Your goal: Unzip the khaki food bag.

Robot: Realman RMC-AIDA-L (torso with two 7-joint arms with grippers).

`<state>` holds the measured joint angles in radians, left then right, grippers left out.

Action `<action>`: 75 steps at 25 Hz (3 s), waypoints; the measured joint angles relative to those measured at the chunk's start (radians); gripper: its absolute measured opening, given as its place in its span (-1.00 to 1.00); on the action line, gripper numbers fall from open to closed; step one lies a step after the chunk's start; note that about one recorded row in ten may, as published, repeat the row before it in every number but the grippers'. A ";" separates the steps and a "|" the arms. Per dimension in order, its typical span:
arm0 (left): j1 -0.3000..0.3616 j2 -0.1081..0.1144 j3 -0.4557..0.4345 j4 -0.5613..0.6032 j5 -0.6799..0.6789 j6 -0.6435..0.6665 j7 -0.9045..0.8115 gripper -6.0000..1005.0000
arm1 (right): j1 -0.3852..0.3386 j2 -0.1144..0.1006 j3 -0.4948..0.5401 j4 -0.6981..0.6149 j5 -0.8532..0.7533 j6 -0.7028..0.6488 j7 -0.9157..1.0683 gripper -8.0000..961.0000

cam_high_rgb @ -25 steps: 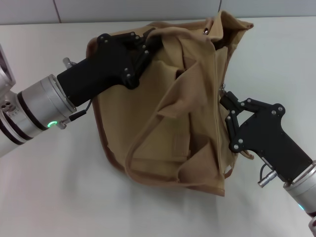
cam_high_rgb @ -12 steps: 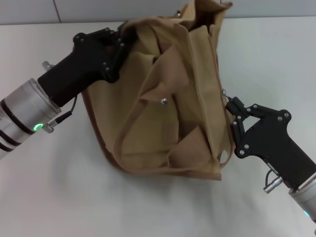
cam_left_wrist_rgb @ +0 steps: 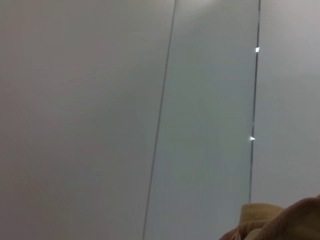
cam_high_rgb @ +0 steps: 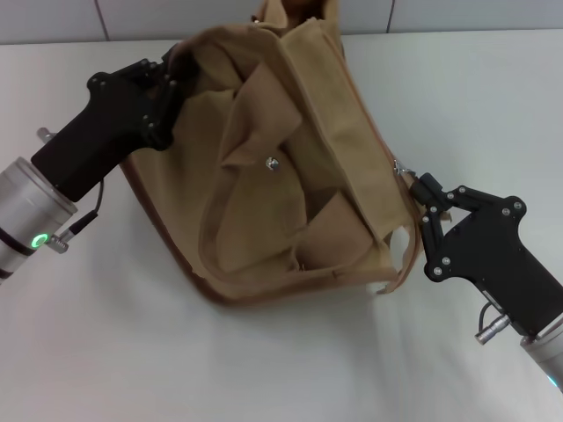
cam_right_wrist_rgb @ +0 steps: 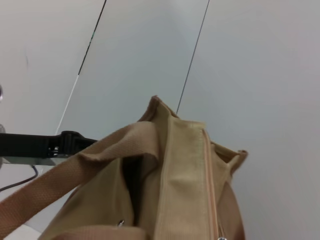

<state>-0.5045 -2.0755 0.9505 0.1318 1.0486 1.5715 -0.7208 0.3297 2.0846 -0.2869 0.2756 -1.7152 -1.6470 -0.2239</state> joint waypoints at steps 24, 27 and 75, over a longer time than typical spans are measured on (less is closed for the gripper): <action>0.115 0.007 -0.052 0.009 0.002 0.024 -0.017 -0.76 | 0.008 -0.001 0.002 -0.095 0.003 -0.041 0.118 -0.80; 0.128 0.007 -0.052 0.009 0.003 0.030 -0.017 -0.76 | 0.017 0.001 0.002 -0.096 0.003 -0.046 0.120 -0.80; 0.227 0.261 -0.027 0.156 0.568 0.385 -0.359 -0.01 | 0.176 -0.018 -0.139 -0.757 -0.078 -0.215 1.346 0.65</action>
<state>-0.2775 -1.8150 0.9238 0.2877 1.6164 1.9562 -1.0796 0.5059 2.0662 -0.4261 -0.4816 -1.7935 -1.8624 1.1224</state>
